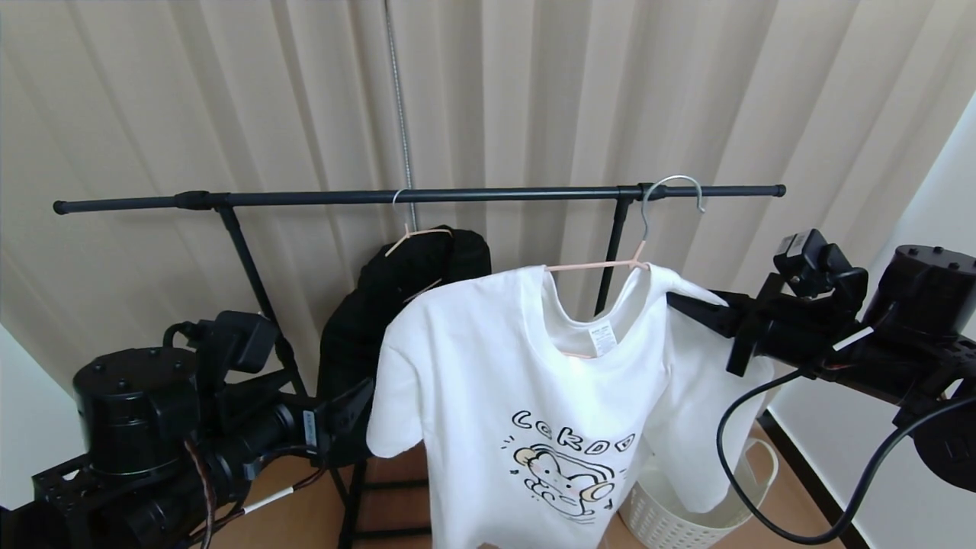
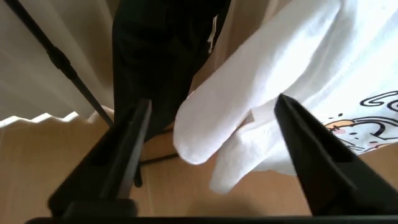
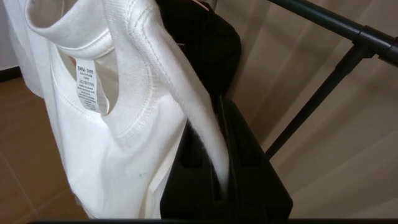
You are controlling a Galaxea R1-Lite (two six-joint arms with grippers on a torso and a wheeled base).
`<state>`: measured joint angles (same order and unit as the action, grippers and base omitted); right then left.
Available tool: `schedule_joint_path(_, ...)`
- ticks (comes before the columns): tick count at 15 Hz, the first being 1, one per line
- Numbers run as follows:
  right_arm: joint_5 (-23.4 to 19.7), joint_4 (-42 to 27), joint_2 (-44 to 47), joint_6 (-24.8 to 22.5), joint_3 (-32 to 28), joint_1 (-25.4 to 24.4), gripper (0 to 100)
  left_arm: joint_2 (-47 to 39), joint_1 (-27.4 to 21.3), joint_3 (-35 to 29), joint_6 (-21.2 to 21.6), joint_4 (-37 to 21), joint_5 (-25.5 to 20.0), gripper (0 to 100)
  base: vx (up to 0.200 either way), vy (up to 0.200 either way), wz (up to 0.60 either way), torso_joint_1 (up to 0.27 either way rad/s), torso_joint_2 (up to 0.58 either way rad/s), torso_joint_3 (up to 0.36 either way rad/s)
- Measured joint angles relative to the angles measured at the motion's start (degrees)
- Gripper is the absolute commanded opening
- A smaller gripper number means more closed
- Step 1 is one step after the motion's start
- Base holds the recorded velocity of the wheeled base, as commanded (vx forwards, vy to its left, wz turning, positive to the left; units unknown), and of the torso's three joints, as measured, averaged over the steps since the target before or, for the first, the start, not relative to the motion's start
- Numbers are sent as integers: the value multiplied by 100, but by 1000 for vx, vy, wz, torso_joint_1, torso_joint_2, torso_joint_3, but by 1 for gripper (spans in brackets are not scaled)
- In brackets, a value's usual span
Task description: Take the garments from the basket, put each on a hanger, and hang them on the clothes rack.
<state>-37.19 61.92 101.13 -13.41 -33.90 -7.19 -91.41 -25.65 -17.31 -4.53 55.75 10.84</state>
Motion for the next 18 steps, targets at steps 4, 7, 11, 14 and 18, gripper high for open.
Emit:
schedule_joint_path(4, -68, 10, 90, -76, 66, -24, 0, 517, -94, -749, 277, -1114, -472, 100, 0, 0, 0, 0, 0, 0)
schedule_joint_path(7, -99, 10, 223, -211, 108, -112, 0, 856, -384, -1841, 321, -2622, -841, 100, 0, 0, 0, 0, 0, 0)
schedule_joint_path(11, -95, 11, 291, -221, 177, -269, 0, 894, -957, -3174, 449, -4190, -1006, 100, 0, 0, 0, 0, 0, 0)
schedule_joint_path(14, -95, 16, 284, -227, 210, -400, 0, 583, -1164, -3714, 1164, -4607, -1282, 100, 0, 0, 0, 0, 0, 0)
schedule_joint_path(18, -95, 13, 251, -299, 235, -542, 0, 213, -1219, -4250, 1821, -5348, -1768, 100, 0, 0, 0, 0, 0, 0)
